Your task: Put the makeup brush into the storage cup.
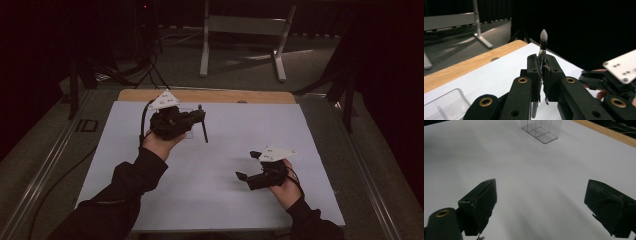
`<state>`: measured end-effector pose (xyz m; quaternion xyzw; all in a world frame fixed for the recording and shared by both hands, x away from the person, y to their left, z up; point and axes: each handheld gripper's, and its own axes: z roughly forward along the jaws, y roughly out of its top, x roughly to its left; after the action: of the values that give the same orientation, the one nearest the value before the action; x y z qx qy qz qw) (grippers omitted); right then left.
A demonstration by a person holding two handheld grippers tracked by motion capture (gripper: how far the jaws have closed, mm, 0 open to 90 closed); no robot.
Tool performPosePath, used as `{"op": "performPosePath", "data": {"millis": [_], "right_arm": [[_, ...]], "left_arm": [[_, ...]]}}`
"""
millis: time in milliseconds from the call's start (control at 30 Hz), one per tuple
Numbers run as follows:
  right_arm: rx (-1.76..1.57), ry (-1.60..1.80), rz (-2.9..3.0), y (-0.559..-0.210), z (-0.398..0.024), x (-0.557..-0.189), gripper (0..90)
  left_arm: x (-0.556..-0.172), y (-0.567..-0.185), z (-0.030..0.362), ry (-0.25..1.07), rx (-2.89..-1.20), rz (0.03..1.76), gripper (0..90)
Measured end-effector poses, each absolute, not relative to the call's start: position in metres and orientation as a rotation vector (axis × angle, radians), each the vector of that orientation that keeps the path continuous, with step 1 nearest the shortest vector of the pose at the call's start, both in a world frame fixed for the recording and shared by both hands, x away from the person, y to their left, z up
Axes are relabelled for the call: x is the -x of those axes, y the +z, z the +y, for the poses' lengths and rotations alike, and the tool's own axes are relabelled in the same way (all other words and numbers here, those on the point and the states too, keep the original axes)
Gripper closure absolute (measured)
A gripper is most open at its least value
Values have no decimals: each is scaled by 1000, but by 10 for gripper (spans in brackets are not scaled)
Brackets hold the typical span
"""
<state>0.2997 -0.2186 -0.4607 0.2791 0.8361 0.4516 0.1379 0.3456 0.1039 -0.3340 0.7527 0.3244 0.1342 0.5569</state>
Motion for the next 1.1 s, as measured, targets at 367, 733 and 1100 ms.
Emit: {"op": "performPosePath", "data": {"millis": [367, 733, 1100], "right_arm": [[-787, 1323, 2404, -459, -218, -298, 113], [-787, 1327, 2413, -461, -218, -299, 113], [-784, 1337, 2405, -460, -219, -298, 113]], "left_arm": [[-366, -322, 133, 454, -1747, 854, 859], [-389, -310, 147, 542, -1751, 873, 858], [-418, -312, 154, 569, -1732, 926, 858]]}}
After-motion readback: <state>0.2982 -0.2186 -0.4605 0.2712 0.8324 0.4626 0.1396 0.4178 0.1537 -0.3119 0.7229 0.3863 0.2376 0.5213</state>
